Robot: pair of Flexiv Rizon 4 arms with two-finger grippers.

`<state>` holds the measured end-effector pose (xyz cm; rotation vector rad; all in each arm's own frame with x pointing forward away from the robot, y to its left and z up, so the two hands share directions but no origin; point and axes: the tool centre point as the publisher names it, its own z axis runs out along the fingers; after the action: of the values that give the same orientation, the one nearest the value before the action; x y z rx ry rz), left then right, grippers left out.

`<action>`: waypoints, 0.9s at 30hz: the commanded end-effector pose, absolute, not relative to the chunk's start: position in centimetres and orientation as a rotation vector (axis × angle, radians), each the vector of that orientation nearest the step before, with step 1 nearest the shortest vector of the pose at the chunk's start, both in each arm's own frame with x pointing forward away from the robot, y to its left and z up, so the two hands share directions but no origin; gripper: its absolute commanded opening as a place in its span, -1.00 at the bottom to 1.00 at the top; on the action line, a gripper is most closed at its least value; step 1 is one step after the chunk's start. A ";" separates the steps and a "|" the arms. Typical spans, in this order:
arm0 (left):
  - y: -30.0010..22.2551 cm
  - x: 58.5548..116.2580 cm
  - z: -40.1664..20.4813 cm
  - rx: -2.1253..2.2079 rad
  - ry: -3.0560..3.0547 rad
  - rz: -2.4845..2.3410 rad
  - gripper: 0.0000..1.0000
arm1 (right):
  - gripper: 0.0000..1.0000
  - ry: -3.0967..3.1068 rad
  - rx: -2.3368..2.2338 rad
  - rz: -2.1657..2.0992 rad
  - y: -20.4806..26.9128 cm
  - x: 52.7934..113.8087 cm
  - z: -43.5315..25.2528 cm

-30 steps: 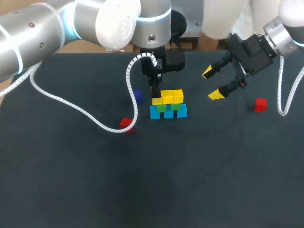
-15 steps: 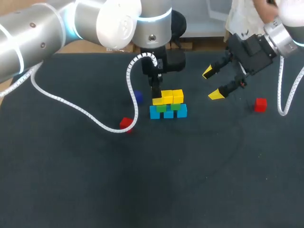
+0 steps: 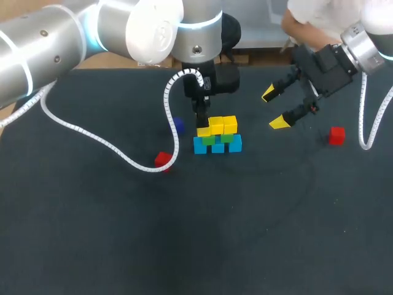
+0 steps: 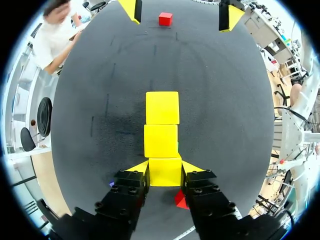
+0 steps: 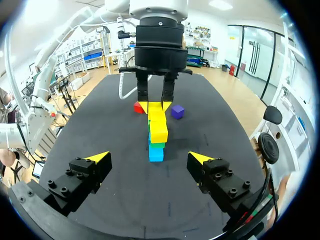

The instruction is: Place the blue cubes, place green cubes on the blue cubes, place the yellow cubes on the green cubes, then place the red cubes on the yellow cubes, and place purple cube on the red cubes.

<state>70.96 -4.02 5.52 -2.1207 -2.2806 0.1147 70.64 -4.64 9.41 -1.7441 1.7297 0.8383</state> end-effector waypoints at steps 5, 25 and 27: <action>-4.2 71.3 5.5 -2.115 -2.269 0.120 -0.10 | 1.00 1.730 -1.742 0.835 -4.7 70.5 9.4; -4.1 71.2 6.1 -2.180 -2.274 0.150 1.00 | 1.00 1.730 -1.742 0.835 -4.7 70.5 9.4; -4.0 71.2 6.4 -2.225 -2.269 0.167 1.00 | 1.00 1.730 -1.742 0.835 -4.7 70.5 9.4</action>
<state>71.60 -4.69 6.20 -2.1908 -2.2635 0.1505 70.64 -4.64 9.41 -1.7441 1.7297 0.8382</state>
